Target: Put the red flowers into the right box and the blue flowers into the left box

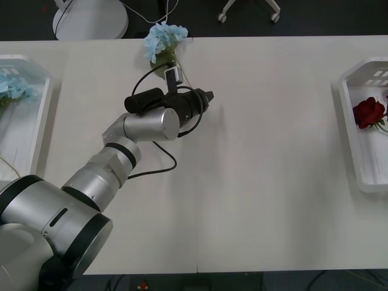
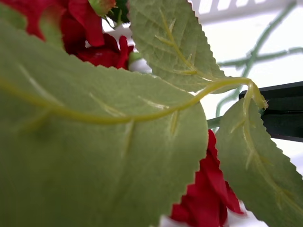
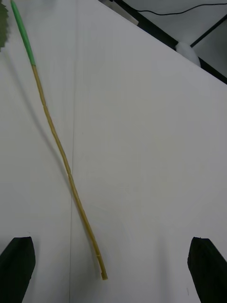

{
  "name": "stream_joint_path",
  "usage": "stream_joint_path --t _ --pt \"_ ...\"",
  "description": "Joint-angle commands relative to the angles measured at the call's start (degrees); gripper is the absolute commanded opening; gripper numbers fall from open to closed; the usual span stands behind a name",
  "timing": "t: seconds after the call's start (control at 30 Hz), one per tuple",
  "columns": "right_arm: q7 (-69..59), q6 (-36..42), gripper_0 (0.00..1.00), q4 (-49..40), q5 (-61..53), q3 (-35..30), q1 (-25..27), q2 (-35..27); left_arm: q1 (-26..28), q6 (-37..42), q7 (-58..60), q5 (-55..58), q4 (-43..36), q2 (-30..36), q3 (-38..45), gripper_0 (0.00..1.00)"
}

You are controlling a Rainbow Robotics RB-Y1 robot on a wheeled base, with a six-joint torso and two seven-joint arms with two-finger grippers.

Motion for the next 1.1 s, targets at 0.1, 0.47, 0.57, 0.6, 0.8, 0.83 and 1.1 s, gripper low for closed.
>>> stream_joint_path --t 0.1,0.47,0.57,0.6,0.8,0.83,1.1 --pt "-1.0 -5.9 0.00 4.5 1.3 3.0 -2.2 -2.8 -0.2 1.7 3.8 -6.1 0.2 -2.0 -2.5 0.92" --pt "-0.5 -8.5 0.57 6.4 -0.1 2.4 -2.1 -2.8 -3.4 18.9 3.9 -11.3 -7.6 1.8 10.7 0.92" --pt "-0.1 -8.4 0.76 6.2 -2.3 0.9 -2.1 -3.2 -4.4 26.9 4.5 -14.2 -11.7 2.4 15.5 0.92" --pt "0.1 -8.4 0.79 6.0 -3.4 0.4 -2.1 -3.4 -4.7 29.4 4.7 -14.6 -13.0 2.7 16.6 0.93" --pt "4.0 -5.3 0.85 1.8 -14.3 -3.1 -2.1 -5.9 -4.7 44.7 5.7 -18.5 -24.2 3.7 24.9 0.93" --pt "5.8 -4.3 0.85 0.6 -16.5 -3.7 -2.1 -6.3 -4.7 46.8 5.8 -18.7 -26.2 4.0 26.1 0.93" --pt "15.1 2.9 0.87 -8.2 -30.7 -3.4 -2.0 -6.7 -4.7 43.5 6.1 -15.1 -29.6 4.4 28.0 0.92"
